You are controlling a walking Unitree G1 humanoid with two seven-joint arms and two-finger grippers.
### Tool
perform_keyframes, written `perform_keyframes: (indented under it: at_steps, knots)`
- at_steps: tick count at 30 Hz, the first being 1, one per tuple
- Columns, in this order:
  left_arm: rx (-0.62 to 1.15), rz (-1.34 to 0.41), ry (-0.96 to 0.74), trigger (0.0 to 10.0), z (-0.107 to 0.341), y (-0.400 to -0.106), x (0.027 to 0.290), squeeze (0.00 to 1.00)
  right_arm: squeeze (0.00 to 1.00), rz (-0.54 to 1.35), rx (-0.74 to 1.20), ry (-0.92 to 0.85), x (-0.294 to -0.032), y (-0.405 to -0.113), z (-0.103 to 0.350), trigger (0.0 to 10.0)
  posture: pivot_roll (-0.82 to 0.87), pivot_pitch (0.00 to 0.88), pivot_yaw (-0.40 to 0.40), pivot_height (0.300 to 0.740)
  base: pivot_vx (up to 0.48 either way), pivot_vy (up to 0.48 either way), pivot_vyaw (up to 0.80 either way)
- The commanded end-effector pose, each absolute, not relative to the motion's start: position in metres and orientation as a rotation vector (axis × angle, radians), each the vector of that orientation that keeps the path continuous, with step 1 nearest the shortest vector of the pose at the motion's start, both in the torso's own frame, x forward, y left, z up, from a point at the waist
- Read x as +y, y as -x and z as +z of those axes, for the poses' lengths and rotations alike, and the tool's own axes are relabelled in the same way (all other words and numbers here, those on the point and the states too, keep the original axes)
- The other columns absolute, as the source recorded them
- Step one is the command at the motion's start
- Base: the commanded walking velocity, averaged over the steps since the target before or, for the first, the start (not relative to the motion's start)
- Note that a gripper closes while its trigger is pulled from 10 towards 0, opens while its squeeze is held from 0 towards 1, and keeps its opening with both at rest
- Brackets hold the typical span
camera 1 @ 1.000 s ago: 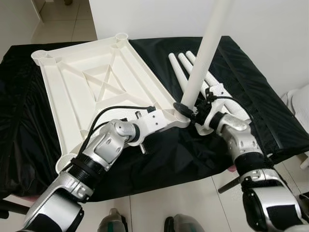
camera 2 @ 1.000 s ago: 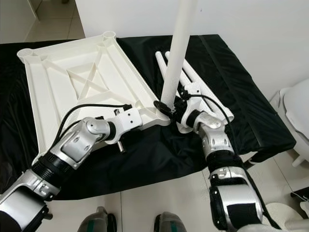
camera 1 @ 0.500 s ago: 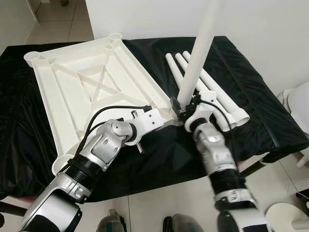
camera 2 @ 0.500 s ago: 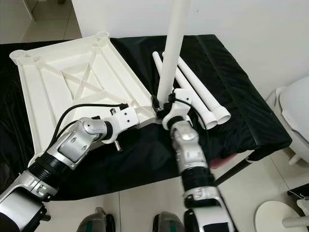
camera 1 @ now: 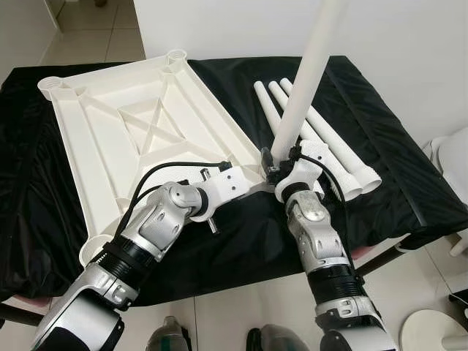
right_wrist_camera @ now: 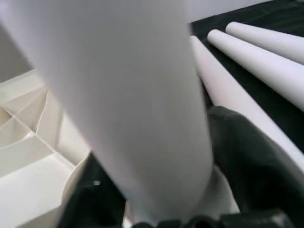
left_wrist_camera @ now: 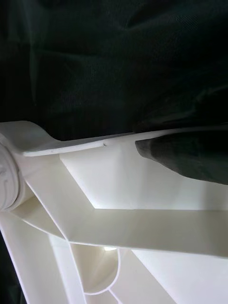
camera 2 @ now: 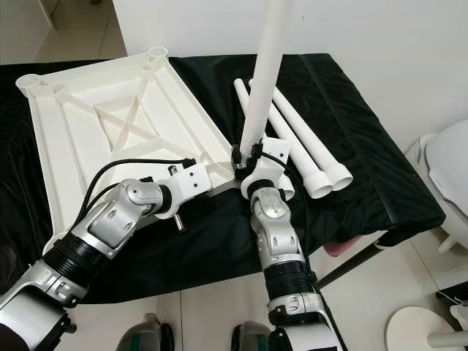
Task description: Building children table
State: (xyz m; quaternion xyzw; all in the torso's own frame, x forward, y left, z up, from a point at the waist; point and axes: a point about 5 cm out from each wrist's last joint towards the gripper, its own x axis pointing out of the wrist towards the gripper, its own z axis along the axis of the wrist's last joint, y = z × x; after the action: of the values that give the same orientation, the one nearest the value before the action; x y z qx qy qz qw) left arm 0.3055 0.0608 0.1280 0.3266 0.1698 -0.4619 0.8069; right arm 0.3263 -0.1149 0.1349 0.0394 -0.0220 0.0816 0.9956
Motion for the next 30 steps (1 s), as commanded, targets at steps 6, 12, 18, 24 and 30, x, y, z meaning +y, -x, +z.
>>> perform_keyframes:
  at_steps: [6, 12, 18, 24, 30]
  knots:
    - [0.373, -0.976, -0.729, 10.0, 0.121, -0.304, 0.063, 0.0, 1.0, 0.308, -0.002, -0.05, -0.134, -0.33, 0.132, 10.0, -0.06, 0.0, -0.02, 0.74, 0.0, 0.0, 0.0]
    - [0.366, -0.979, -0.729, 10.0, 0.122, -0.304, 0.061, 0.0, 1.0, 0.441, -0.003, 0.029, -0.144, -0.339, 0.139, 10.0, -0.06, 0.0, -0.018, 0.74, 0.0, 0.0, 0.0]
    - [0.36, -0.981, -0.732, 10.0, 0.123, -0.305, 0.06, 0.0, 0.0, 0.657, 0.064, 0.074, -0.14, -0.347, 0.134, 10.0, -0.06, 0.0, -0.009, 0.74, 0.0, 0.0, 0.0]
    - [0.357, -0.983, -0.734, 10.0, 0.124, -0.305, 0.06, 0.0, 0.0, 0.682, 0.099, 0.075, -0.138, -0.35, 0.129, 10.0, -0.05, 0.0, -0.007, 0.74, 0.0, 0.0, 0.0]
    - [0.358, -0.982, -0.735, 10.0, 0.125, -0.304, 0.061, 0.0, 0.0, 0.713, 0.143, 0.074, -0.136, -0.355, 0.122, 10.0, -0.03, 0.0, -0.005, 0.74, 0.0, 0.0, 0.0]
